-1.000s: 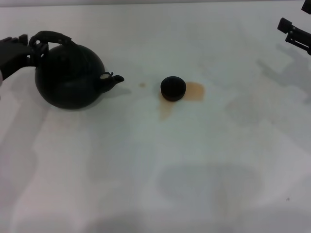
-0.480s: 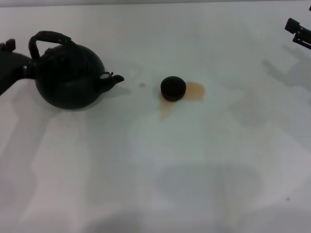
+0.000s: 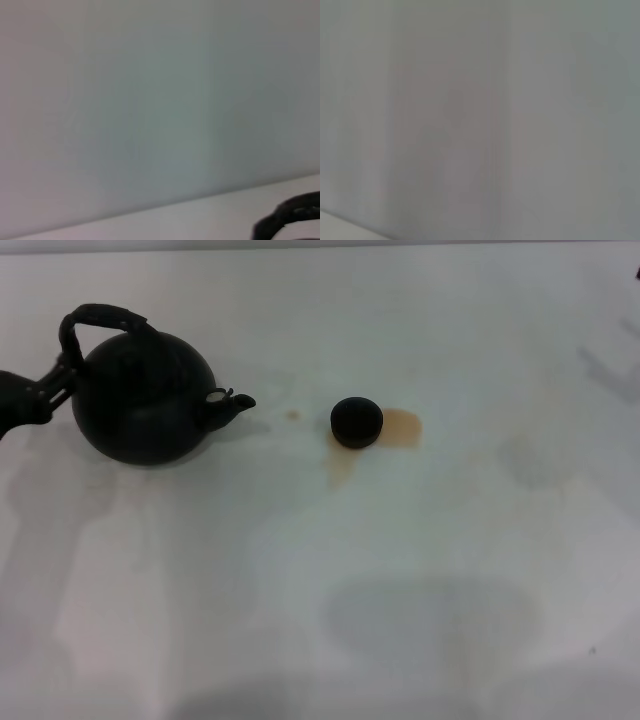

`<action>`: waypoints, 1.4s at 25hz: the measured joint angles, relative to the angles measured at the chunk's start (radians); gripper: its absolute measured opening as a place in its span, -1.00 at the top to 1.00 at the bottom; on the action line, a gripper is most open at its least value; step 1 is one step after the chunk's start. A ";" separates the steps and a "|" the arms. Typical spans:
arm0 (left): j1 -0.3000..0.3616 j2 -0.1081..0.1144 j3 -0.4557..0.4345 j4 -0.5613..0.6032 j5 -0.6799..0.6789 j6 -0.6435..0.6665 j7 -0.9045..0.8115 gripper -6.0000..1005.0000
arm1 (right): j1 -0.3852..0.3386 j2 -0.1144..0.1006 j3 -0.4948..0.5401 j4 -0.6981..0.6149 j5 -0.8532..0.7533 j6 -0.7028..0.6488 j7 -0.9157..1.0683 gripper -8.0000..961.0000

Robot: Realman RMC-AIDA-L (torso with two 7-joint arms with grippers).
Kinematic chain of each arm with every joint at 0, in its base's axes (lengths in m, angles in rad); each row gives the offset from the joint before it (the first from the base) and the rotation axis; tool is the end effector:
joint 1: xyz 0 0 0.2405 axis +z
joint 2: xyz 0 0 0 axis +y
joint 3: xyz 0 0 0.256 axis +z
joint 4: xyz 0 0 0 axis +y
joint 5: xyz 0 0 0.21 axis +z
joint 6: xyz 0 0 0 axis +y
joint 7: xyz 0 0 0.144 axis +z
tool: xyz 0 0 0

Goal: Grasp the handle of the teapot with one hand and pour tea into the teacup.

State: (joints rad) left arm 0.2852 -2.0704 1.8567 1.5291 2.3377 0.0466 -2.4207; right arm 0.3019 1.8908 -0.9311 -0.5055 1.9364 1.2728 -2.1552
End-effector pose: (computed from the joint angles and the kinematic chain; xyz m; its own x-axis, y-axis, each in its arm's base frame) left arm -0.2790 0.2700 0.0170 0.7834 0.3303 0.5264 0.5934 -0.1460 -0.7915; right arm 0.3469 0.3272 0.0938 0.7522 -0.0745 -0.6547 -0.5777 -0.5524 -0.6009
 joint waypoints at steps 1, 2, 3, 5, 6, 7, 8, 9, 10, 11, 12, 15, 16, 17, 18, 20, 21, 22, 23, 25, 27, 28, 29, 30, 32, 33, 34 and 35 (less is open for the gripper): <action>0.011 0.000 0.006 0.002 0.001 -0.028 0.003 -0.74 | -0.001 -0.003 0.008 0.000 0.000 0.000 0.001 -0.78; 0.020 0.000 0.008 0.002 0.001 -0.050 0.003 -0.74 | -0.003 -0.006 0.017 0.000 -0.001 0.000 0.001 -0.78; 0.029 0.001 0.008 0.003 0.000 -0.074 0.001 -0.74 | -0.007 -0.009 0.030 0.000 -0.001 0.002 0.003 -0.78; 0.042 0.003 0.008 0.004 -0.006 -0.120 -0.005 -0.74 | -0.012 -0.015 0.055 -0.001 -0.001 0.006 0.010 -0.78; 0.047 0.004 0.008 0.003 -0.007 -0.145 -0.008 -0.74 | -0.014 -0.018 0.066 -0.002 -0.001 0.007 0.013 -0.78; 0.050 0.004 0.007 -0.001 -0.008 -0.170 -0.013 -0.74 | -0.017 -0.019 0.078 -0.004 -0.001 0.007 0.015 -0.78; 0.052 0.004 0.003 -0.005 -0.008 -0.195 -0.022 -0.74 | -0.020 -0.020 0.090 -0.006 -0.001 0.006 0.016 -0.78; 0.048 0.006 -0.009 -0.009 -0.008 -0.209 -0.038 -0.74 | -0.022 -0.021 0.108 -0.008 -0.001 0.003 0.017 -0.78; 0.041 0.009 -0.025 -0.012 -0.008 -0.214 -0.062 -0.74 | -0.023 -0.021 0.121 -0.009 -0.001 0.000 0.018 -0.78; 0.034 0.012 -0.040 -0.013 -0.008 -0.217 -0.083 -0.74 | -0.024 -0.021 0.136 -0.010 -0.001 -0.006 0.018 -0.78; 0.026 0.016 -0.057 -0.014 -0.008 -0.217 -0.109 -0.73 | -0.024 -0.021 0.151 -0.010 -0.001 -0.012 0.018 -0.78; -0.001 0.038 -0.103 -0.024 -0.006 -0.217 -0.196 -0.73 | -0.025 -0.014 0.215 -0.009 -0.001 -0.030 0.005 -0.78; -0.011 0.044 -0.113 -0.031 -0.006 -0.221 -0.216 -0.73 | -0.025 -0.010 0.241 -0.007 -0.001 -0.035 -0.005 -0.78; -0.020 0.046 -0.122 -0.041 -0.005 -0.227 -0.225 -0.73 | -0.026 -0.007 0.266 -0.005 -0.001 -0.040 -0.015 -0.78; -0.029 0.046 -0.131 -0.047 -0.002 -0.232 -0.229 -0.73 | -0.027 -0.005 0.290 -0.003 -0.001 -0.043 -0.024 -0.78; -0.048 0.045 -0.154 -0.056 0.001 -0.236 -0.230 -0.73 | -0.029 -0.001 0.331 -0.002 -0.001 -0.048 -0.036 -0.78; -0.057 0.046 -0.167 -0.057 0.001 -0.236 -0.231 -0.73 | -0.030 0.001 0.350 -0.002 -0.001 -0.051 -0.041 -0.78; -0.062 0.048 -0.178 -0.057 0.000 -0.236 -0.233 -0.73 | -0.031 0.002 0.363 -0.002 0.000 -0.055 -0.045 -0.78; -0.071 0.050 -0.199 -0.056 -0.002 -0.234 -0.241 -0.73 | -0.031 0.004 0.376 -0.002 0.001 -0.060 -0.047 -0.78; -0.085 0.056 -0.242 -0.051 -0.003 -0.227 -0.274 -0.73 | -0.031 0.009 0.401 -0.002 0.004 -0.067 -0.049 -0.78; -0.100 0.072 -0.281 -0.050 -0.004 -0.213 -0.328 -0.73 | -0.030 0.013 0.423 -0.002 0.006 -0.069 -0.053 -0.78; -0.112 0.085 -0.297 -0.051 -0.005 -0.202 -0.356 -0.73 | -0.028 0.015 0.430 -0.002 0.008 -0.069 -0.056 -0.78; -0.122 0.098 -0.309 -0.055 -0.006 -0.192 -0.375 -0.72 | -0.027 0.017 0.436 -0.002 0.009 -0.070 -0.060 -0.78; -0.134 0.110 -0.317 -0.064 -0.007 -0.181 -0.389 -0.72 | -0.024 0.020 0.441 -0.002 0.010 -0.070 -0.064 -0.78; -0.167 0.137 -0.330 -0.099 -0.006 -0.168 -0.404 -0.72 | -0.016 0.025 0.450 -0.002 0.012 -0.072 -0.072 -0.78; -0.176 0.142 -0.331 -0.115 -0.004 -0.168 -0.404 -0.72 | -0.012 0.028 0.455 -0.002 0.013 -0.074 -0.077 -0.78; -0.195 0.147 -0.338 -0.141 -0.003 -0.168 -0.404 -0.72 | -0.005 0.031 0.460 -0.002 0.013 -0.076 -0.082 -0.78; -0.214 0.152 -0.348 -0.166 -0.005 -0.167 -0.405 -0.72 | 0.000 0.033 0.462 -0.002 0.013 -0.078 -0.084 -0.78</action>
State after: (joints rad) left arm 0.0716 -1.9186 1.5082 1.3633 2.3330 -0.1207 -2.8256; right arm 0.3017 1.9235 -0.4687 -0.5072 1.9498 1.1953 -2.2397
